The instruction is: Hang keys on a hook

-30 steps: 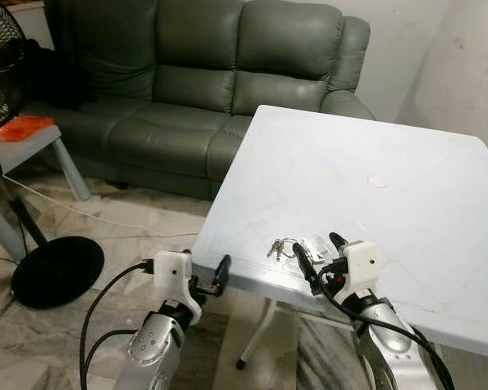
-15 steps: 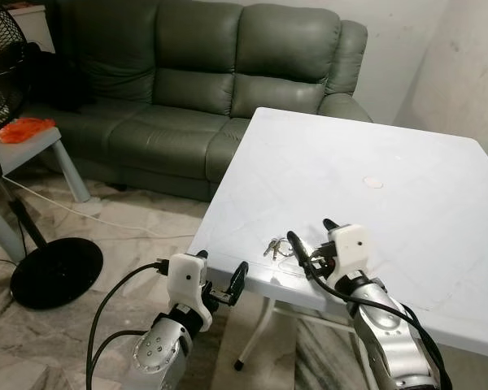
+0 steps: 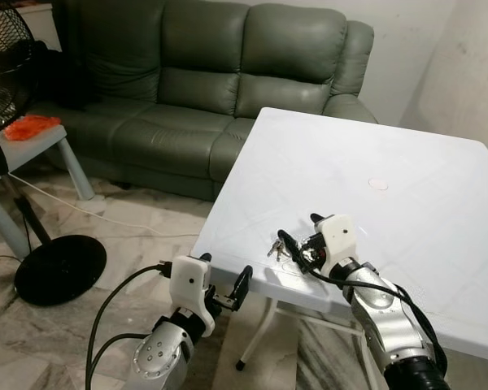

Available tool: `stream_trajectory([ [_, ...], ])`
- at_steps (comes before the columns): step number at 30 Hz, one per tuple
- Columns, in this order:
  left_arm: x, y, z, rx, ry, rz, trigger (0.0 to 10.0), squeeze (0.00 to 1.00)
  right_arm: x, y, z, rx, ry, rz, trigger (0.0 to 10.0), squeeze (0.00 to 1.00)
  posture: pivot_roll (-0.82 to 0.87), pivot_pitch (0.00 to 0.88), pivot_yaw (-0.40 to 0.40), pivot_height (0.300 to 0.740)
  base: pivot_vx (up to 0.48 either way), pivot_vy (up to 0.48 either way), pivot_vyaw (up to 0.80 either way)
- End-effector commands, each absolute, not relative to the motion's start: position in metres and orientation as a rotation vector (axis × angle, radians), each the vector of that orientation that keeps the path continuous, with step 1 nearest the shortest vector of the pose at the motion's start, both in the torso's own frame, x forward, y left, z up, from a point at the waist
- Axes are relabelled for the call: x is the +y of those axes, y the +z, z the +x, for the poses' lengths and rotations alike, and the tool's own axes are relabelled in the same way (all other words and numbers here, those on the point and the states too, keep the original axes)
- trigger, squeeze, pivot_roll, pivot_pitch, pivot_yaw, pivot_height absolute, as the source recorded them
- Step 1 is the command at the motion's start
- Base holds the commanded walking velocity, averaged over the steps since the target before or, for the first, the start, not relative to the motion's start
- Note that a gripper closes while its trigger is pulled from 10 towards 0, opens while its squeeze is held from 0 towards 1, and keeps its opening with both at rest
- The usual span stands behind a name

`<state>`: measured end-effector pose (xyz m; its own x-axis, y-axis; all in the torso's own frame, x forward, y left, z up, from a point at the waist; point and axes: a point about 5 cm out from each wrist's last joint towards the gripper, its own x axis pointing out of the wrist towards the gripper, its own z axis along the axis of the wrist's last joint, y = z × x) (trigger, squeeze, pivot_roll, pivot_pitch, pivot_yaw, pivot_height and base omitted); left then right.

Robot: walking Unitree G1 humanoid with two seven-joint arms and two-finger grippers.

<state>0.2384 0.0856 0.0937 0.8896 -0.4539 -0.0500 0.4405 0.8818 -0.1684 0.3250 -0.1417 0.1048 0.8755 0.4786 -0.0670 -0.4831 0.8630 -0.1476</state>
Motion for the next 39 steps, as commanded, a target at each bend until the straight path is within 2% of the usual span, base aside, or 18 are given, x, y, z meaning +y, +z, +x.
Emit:
stream_trajectory([
  [1, 0.085, 0.096, 0.236, 0.089, -0.478, -0.145, 10.0, 0.00, -0.149, 0.105, 0.327, 0.034, 0.521, -0.157, 10.0, 0.00, 0.10, 0.044, -0.069, 0.740, 0.000, 0.000, 0.00],
  [16, 0.082, 0.096, 0.228, 0.120, -0.477, -0.164, 10.0, 0.00, -0.187, 0.099, 0.337, 0.096, 0.468, -0.188, 10.0, 0.00, 0.10, 0.079, -0.067, 0.740, 0.000, 0.000, 0.00],
  [20, 0.083, 0.097, 0.228, 0.121, -0.474, -0.165, 10.0, 0.00, -0.196, 0.102, 0.337, 0.092, 0.505, -0.175, 9.9, 0.00, 0.10, 0.080, -0.067, 0.740, 0.000, 0.000, 0.00],
  [21, 0.083, 0.097, 0.228, 0.121, -0.473, -0.166, 10.0, 0.00, -0.197, 0.102, 0.337, 0.089, 0.510, -0.177, 5.0, 0.00, 0.10, 0.080, -0.067, 0.740, 0.000, 0.000, 0.00],
  [22, 0.083, 0.097, 0.228, 0.121, -0.473, -0.165, 10.0, 0.00, -0.198, 0.102, 0.337, 0.086, 0.516, -0.179, 4.3, 0.00, 0.10, 0.080, -0.068, 0.740, 0.000, 0.000, 0.00],
  [23, 0.083, 0.097, 0.228, 0.121, -0.472, -0.166, 10.0, 0.00, -0.200, 0.102, 0.337, 0.087, 0.524, -0.172, 0.5, 0.00, 0.10, 0.080, -0.068, 0.740, 0.000, 0.000, 0.00],
  [24, 0.083, 0.097, 0.228, 0.121, -0.471, -0.166, 10.0, 0.00, -0.201, 0.102, 0.337, 0.087, 0.536, -0.169, 0.0, 0.00, 0.10, 0.081, -0.067, 0.740, 0.000, 0.000, 0.00],
  [26, 0.084, 0.097, 0.228, 0.122, -0.469, -0.165, 10.0, 0.00, -0.204, 0.101, 0.336, 0.098, 0.533, -0.180, 0.0, 0.00, 0.10, 0.081, -0.067, 0.740, 0.000, 0.000, 0.00],
  [27, 0.084, 0.097, 0.228, 0.122, -0.469, -0.165, 10.0, 0.00, -0.204, 0.101, 0.336, 0.103, 0.541, -0.181, 2.5, 0.00, 0.10, 0.081, -0.067, 0.740, 0.000, 0.000, 0.00],
  [28, 0.084, 0.097, 0.228, 0.123, -0.469, -0.165, 10.0, 0.00, -0.205, 0.100, 0.335, 0.104, 0.552, -0.184, 2.5, 0.00, 0.10, 0.081, -0.067, 0.740, 0.000, 0.000, 0.00],
  [29, 0.083, 0.097, 0.228, 0.123, -0.469, -0.166, 10.0, 0.00, -0.205, 0.099, 0.335, 0.115, 0.560, -0.191, 6.5, 0.00, 0.10, 0.083, -0.067, 0.740, 0.000, 0.000, 0.00],
  [31, 0.083, 0.097, 0.228, 0.124, -0.468, -0.166, 10.0, 0.00, -0.206, 0.098, 0.334, 0.127, 0.567, -0.198, 6.5, 0.00, 0.10, 0.083, -0.067, 0.740, 0.000, 0.000, 0.00],
  [32, 0.083, 0.097, 0.228, 0.125, -0.469, -0.166, 10.0, 0.00, -0.207, 0.097, 0.334, 0.129, 0.580, -0.202, 10.0, 0.00, 0.10, 0.085, -0.065, 0.740, 0.000, 0.000, 0.00],
  [39, 0.083, 0.098, 0.228, 0.125, -0.470, -0.166, 10.0, 0.00, -0.210, 0.094, 0.332, 0.137, 0.594, -0.216, 9.9, 0.00, 0.10, 0.086, -0.063, 0.740, 0.000, 0.000, 0.00],
])
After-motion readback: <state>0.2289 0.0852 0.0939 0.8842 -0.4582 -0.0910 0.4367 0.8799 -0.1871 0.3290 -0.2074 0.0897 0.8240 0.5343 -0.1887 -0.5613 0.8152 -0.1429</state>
